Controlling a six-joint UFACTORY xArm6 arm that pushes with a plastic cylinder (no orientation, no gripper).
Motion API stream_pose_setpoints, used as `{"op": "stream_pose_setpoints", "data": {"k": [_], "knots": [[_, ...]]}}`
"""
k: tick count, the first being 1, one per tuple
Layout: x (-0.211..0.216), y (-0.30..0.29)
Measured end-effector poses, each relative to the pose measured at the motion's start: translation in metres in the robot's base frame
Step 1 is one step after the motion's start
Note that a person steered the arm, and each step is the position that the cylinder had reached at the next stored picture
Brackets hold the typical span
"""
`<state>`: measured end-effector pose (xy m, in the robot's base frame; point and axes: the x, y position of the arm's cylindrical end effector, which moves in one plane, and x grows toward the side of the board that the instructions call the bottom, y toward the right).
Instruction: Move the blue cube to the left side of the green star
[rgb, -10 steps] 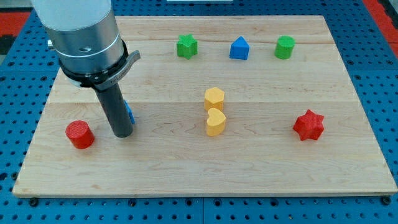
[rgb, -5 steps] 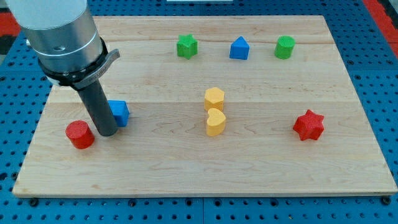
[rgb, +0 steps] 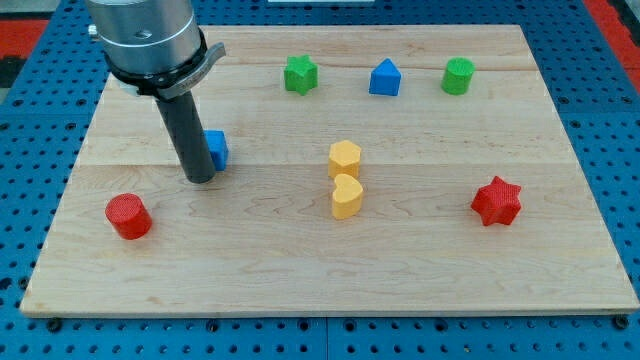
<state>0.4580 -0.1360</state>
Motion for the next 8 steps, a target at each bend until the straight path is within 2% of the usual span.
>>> {"op": "stream_pose_setpoints", "data": {"k": [2, 6, 8], "knots": [[-0.029, 0.003], [-0.037, 0.026], [-0.066, 0.026]]}}
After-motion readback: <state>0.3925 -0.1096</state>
